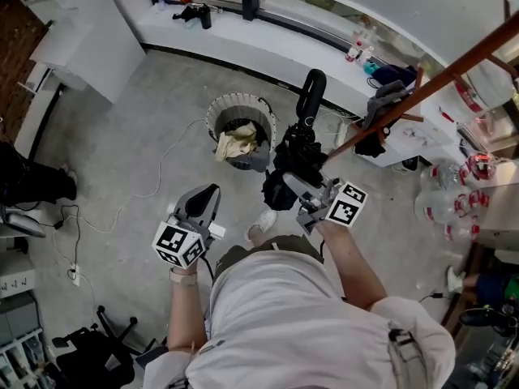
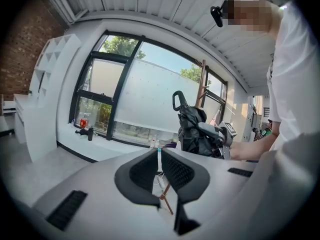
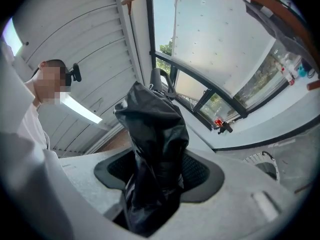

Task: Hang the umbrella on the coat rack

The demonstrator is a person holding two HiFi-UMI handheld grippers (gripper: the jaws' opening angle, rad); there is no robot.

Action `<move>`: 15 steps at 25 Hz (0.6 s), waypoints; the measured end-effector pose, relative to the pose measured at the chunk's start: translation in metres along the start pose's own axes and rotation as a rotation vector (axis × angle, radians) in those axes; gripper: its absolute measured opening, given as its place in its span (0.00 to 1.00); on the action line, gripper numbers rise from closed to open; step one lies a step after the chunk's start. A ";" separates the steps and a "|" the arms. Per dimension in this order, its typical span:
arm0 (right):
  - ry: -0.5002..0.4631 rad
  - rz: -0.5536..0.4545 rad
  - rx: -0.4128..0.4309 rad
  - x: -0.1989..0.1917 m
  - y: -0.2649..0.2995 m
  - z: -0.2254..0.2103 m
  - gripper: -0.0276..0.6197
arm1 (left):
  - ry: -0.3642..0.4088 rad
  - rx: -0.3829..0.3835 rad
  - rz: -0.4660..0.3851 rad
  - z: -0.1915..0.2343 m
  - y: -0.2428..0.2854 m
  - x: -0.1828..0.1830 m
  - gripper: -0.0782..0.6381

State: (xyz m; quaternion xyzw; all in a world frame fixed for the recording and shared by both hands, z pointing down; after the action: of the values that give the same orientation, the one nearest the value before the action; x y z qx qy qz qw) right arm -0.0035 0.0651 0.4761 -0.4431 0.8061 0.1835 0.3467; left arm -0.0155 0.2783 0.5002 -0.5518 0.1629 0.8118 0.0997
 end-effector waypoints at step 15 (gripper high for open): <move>-0.086 -0.155 -0.163 0.101 -0.013 -0.096 0.45 | 0.080 -0.291 0.094 0.037 0.193 0.063 0.11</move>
State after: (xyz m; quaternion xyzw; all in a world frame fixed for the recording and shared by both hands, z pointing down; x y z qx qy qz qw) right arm -0.0680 -0.0594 0.4699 -0.5224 0.7362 0.2401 0.3571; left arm -0.1364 0.1123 0.4834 -0.5841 0.0729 0.8080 -0.0262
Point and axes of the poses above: the fingertips, and each gripper's own axes: y forward along the fingers, z to its left, x out of its top, the point moved 3 cm from there along -y, backward along the fingers, and after that the axes turned 12 degrees about -x, right-handed, at the moved point
